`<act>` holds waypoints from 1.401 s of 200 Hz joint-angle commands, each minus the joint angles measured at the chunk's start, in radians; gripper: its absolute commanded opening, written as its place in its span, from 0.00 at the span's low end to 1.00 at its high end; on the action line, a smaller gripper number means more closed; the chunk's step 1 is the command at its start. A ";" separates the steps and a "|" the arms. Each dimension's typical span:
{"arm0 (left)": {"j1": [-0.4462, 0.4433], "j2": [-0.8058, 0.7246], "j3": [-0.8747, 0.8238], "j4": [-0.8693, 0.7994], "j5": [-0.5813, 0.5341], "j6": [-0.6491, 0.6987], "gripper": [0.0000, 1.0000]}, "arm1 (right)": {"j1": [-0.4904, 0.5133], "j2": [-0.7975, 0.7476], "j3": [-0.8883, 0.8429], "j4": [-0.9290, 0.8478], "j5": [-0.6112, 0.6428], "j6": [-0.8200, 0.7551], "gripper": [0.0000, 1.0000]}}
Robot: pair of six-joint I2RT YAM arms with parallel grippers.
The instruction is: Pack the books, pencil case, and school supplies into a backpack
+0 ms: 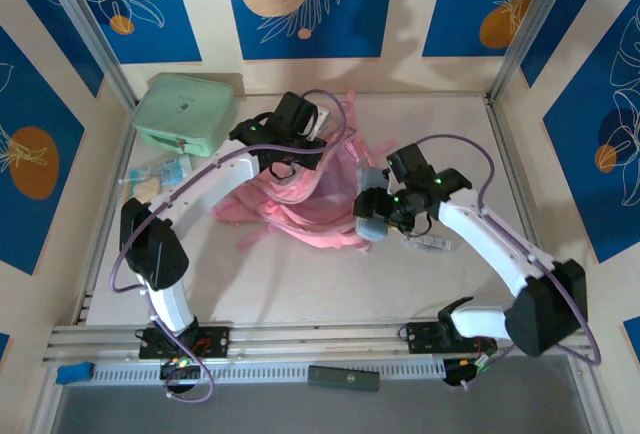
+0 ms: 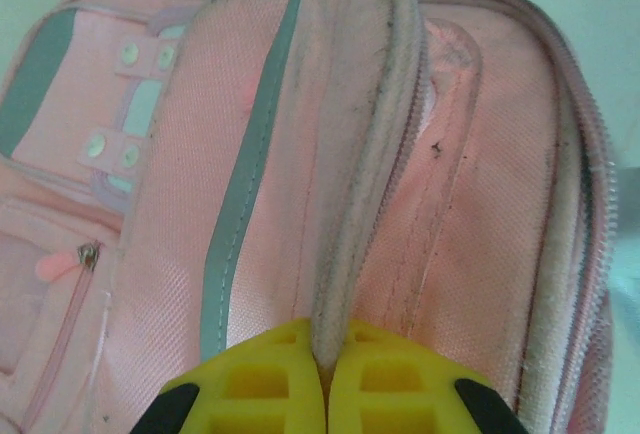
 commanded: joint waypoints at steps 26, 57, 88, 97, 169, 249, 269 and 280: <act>-0.013 -0.099 -0.003 0.113 0.057 -0.302 0.00 | 0.004 0.236 0.124 0.214 -0.068 -0.010 0.78; -0.014 -0.111 -0.015 0.117 0.038 -0.318 0.00 | 0.029 0.392 0.194 0.282 -0.066 -0.016 0.83; -0.014 -0.117 -0.037 0.123 0.038 -0.305 0.00 | 0.032 0.399 0.193 0.341 -0.133 -0.014 0.92; -0.014 -0.122 -0.042 0.118 0.032 -0.300 0.00 | 0.029 0.377 0.175 0.344 -0.129 -0.013 0.94; -0.013 -0.147 -0.090 0.132 0.080 -0.307 0.00 | -0.054 0.333 0.010 0.442 -0.260 0.096 0.55; -0.014 -0.140 -0.094 0.164 0.084 -0.339 0.00 | 0.105 0.485 0.055 0.787 -0.250 0.271 0.26; -0.014 -0.137 -0.103 0.180 0.066 -0.351 0.00 | 0.128 0.514 0.046 0.953 -0.264 0.303 0.26; -0.012 -0.135 -0.102 0.173 0.056 -0.355 0.00 | 0.134 0.488 0.028 0.976 -0.241 0.289 0.26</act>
